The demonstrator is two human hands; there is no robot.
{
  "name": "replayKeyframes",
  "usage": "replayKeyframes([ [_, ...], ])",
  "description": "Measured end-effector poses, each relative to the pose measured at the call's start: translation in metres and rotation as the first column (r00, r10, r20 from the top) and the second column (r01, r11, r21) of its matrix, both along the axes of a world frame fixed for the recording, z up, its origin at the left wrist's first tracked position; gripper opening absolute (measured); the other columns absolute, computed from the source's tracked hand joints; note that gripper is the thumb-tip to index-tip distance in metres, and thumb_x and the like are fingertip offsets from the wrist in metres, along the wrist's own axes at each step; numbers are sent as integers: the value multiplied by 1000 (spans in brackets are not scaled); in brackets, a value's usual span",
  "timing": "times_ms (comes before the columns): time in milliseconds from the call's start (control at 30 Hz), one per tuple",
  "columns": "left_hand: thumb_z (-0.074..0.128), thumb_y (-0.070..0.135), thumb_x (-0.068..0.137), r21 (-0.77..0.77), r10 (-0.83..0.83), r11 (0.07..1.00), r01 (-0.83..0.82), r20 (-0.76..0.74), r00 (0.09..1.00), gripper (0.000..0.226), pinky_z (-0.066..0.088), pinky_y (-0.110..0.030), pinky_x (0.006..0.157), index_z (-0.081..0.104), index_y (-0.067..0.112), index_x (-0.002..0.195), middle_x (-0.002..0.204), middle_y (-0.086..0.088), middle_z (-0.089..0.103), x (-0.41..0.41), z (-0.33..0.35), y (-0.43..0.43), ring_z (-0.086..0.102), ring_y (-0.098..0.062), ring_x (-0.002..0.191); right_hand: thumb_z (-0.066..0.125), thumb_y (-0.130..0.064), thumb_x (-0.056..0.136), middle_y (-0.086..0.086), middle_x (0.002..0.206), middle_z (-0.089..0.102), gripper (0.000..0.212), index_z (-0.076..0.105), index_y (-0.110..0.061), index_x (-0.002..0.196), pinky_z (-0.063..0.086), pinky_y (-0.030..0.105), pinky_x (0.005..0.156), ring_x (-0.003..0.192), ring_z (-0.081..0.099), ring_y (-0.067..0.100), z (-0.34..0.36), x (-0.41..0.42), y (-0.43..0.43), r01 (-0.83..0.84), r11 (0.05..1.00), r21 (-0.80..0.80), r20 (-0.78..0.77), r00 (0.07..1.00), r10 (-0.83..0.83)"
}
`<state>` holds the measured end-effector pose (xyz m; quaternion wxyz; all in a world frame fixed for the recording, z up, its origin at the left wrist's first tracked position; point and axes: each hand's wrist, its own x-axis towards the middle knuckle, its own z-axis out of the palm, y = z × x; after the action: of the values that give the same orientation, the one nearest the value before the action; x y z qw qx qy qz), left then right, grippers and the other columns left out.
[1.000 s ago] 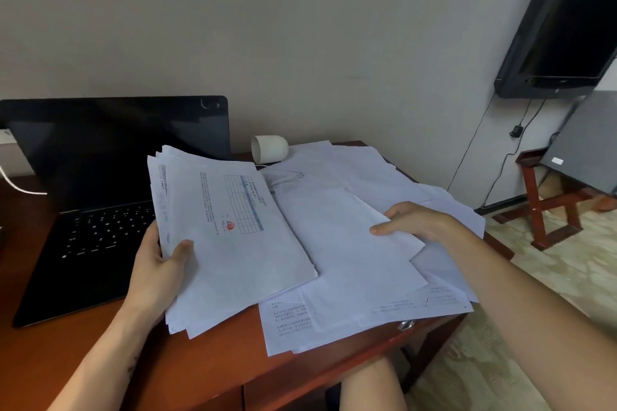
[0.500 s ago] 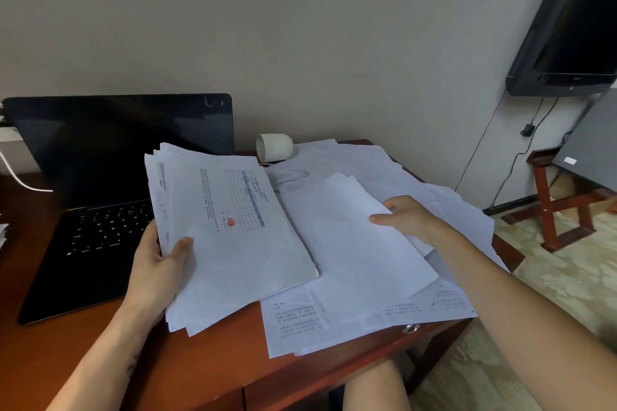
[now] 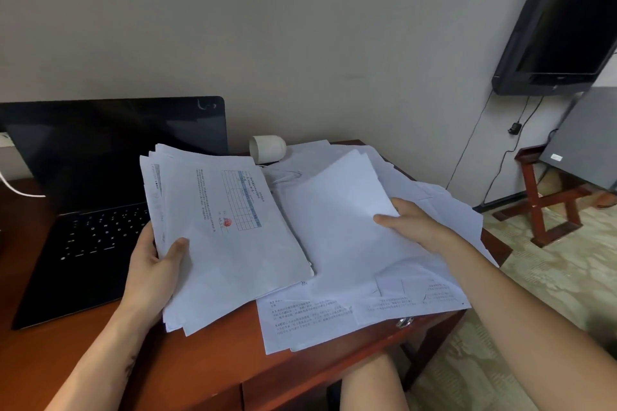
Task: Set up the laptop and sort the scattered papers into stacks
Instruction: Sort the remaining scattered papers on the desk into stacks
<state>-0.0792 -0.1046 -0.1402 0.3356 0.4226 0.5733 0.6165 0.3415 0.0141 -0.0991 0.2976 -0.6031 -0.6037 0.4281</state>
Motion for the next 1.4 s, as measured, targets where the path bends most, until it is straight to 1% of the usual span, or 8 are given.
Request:
replayKeyframes([
  [333,57,11,106,-36,-10,999,11,49,999,37,57,-46,91,52,34,134,126,5,68,-1,1,-1,68,-22,112,58,-26,103,-20,104,73,18,65,-32,119,50,22,69,85,71,-4,2,12,-20,235,969,78,-338,920,-196],
  [667,58,18,106,-84,-152,985,153,13,988,34,58,-52,97,55,31,137,127,3,72,6,-7,0,73,-19,111,51,-15,105,-8,117,72,25,65,-22,125,53,20,85,106,69,11,-13,-84,-20,14,995,94,-192,981,4],
  [800,57,29,107,-73,-192,979,192,2,981,33,56,-53,101,55,29,140,129,5,71,7,-7,-1,71,-19,115,50,-24,101,-10,119,71,29,62,-23,127,50,36,104,114,65,11,-27,-126,-18,-118,982,148,3,993,119],
  [933,64,44,97,-56,-209,977,207,-34,977,43,61,-39,93,56,30,137,123,10,73,10,-5,-3,72,-13,111,46,-35,100,1,108,65,21,55,-20,112,42,37,96,102,54,23,-34,-158,-23,-117,969,217,258,964,59],
  [1067,63,14,102,-62,-222,974,218,-65,973,26,60,-18,70,59,33,120,107,21,76,13,-7,-2,74,-4,98,40,-32,102,3,98,51,21,51,-15,99,32,39,97,100,37,23,-37,-169,-21,-152,954,260,345,937,56],
  [1133,63,12,102,-96,-194,978,187,-66,979,31,62,-24,74,58,32,125,111,16,76,9,-11,1,75,-11,103,39,-32,100,0,98,57,20,52,-25,87,35,39,97,103,41,25,-40,-160,-8,-134,940,313,315,949,30],
  [1233,66,17,101,-129,-165,979,155,-69,984,44,61,-41,93,51,31,140,125,10,71,6,-12,2,70,-17,115,50,-15,96,-5,96,63,27,69,-22,112,42,37,101,109,50,25,-45,-135,12,-18,910,415,195,978,-70],
  [1400,67,19,101,-122,-126,986,112,-118,985,52,57,-50,100,48,35,146,131,11,67,8,-15,4,67,-17,119,66,-21,91,1,119,64,30,67,-21,121,34,38,108,124,47,28,-44,-94,58,-22,864,503,397,894,-209],
])
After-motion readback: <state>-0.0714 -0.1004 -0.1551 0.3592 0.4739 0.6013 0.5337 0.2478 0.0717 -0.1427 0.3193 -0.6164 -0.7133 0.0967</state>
